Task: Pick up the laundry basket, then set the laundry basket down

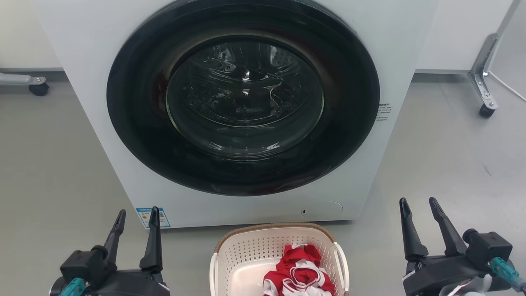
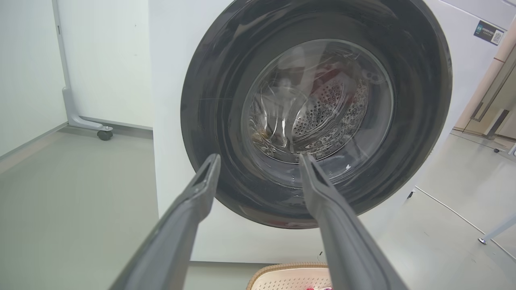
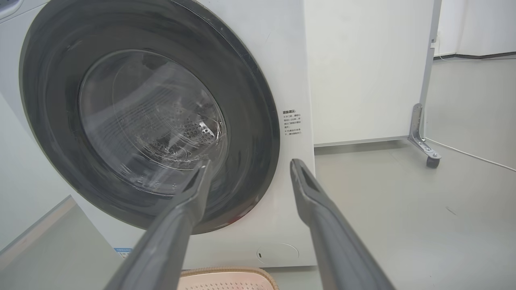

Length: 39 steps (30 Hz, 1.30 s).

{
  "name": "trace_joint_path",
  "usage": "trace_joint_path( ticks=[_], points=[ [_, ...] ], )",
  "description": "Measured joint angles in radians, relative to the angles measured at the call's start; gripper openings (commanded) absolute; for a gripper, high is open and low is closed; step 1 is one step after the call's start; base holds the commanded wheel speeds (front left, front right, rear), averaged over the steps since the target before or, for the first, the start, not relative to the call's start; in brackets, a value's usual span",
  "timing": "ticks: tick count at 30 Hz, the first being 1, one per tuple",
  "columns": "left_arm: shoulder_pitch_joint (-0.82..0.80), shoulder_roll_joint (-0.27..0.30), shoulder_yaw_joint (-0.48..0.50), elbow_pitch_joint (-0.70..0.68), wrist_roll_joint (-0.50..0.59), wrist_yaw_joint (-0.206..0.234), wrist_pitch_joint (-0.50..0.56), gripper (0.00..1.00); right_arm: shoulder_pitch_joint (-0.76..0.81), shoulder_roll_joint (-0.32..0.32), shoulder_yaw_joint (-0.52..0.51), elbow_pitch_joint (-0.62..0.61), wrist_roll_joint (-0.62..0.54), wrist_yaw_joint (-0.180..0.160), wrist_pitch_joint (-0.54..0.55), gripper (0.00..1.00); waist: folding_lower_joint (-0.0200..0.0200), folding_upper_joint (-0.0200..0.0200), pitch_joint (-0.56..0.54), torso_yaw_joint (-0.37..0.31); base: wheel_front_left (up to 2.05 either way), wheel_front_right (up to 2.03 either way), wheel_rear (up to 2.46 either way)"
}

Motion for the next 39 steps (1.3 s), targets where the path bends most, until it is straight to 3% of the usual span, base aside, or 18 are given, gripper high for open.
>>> trace_joint_path(
  ticks=[13,39],
  points=[
    [0.009,0.009,-0.031,-0.008,0.157,0.035,-0.045,1.00,0.035,0.002,0.007,-0.009,-0.157,-0.025,-0.044,1.00,0.0000,0.0000,-0.003,0.001,0.00,0.00,0.00],
    [0.020,-0.005,-0.023,0.024,0.154,0.036,-0.035,1.00,0.049,0.027,-0.035,0.007,-0.165,-0.006,-0.044,1.00,0.0000,0.0000,-0.004,-0.003,0.00,0.00,0.00]
  ],
)
